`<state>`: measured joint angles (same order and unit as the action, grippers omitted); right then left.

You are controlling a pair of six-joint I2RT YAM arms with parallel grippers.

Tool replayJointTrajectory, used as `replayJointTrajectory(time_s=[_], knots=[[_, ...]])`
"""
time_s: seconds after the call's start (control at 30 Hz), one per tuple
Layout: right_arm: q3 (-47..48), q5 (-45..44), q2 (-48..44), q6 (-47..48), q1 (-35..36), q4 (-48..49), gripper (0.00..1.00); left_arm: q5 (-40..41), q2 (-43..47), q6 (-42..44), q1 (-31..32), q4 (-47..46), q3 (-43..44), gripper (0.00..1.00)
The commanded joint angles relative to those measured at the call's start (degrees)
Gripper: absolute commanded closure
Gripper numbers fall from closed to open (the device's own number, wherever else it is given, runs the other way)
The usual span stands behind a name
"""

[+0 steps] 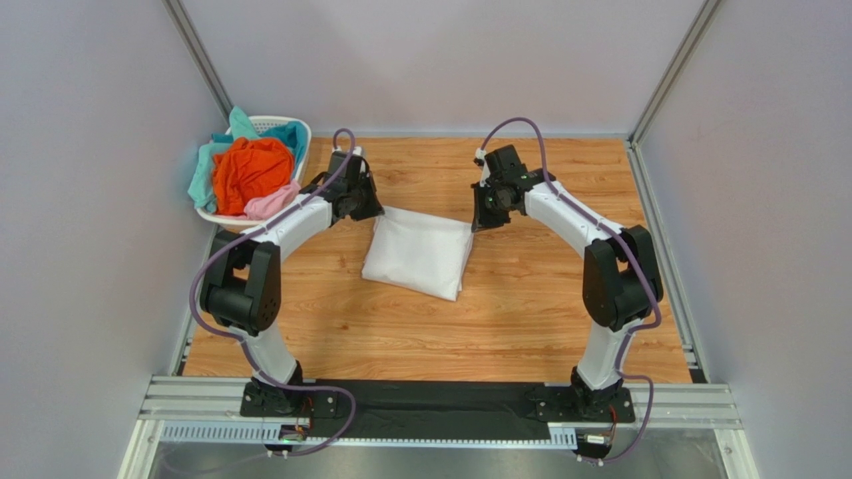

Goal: Fold and stack the t-shirts
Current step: Fold the tshirt

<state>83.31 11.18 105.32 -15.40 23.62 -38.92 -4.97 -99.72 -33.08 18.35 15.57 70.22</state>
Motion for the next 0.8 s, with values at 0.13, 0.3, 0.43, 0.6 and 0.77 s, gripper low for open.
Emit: replayJointTrajectory(time_s=[0.13,0.3,0.43,0.6,0.77], knots=[[3.88,-0.46,3.40,-0.25,-1.38,1.74,0.99,-2.50,-3.72,3.99,-0.77,1.12,4.75,1.00],[5.46,-1.15,6.12,-1.21,-1.47,3.14,0.97,-2.32,-5.22,3.55,-1.21,0.78,5.11,0.97],[6.77,-2.04,7.27,-2.09,-1.47,3.32,0.82,-2.32,-5.83,3.38,-1.39,2.09,6.34,0.86],[6.96,1.37,5.52,-2.09,-1.47,2.53,0.52,-0.57,-2.50,1.97,-1.39,4.64,5.82,0.01],[2.04,3.93,0.16,-2.53,-1.12,3.41,0.00,-0.30,4.95,1.35,-1.39,4.91,1.69,0.00]])
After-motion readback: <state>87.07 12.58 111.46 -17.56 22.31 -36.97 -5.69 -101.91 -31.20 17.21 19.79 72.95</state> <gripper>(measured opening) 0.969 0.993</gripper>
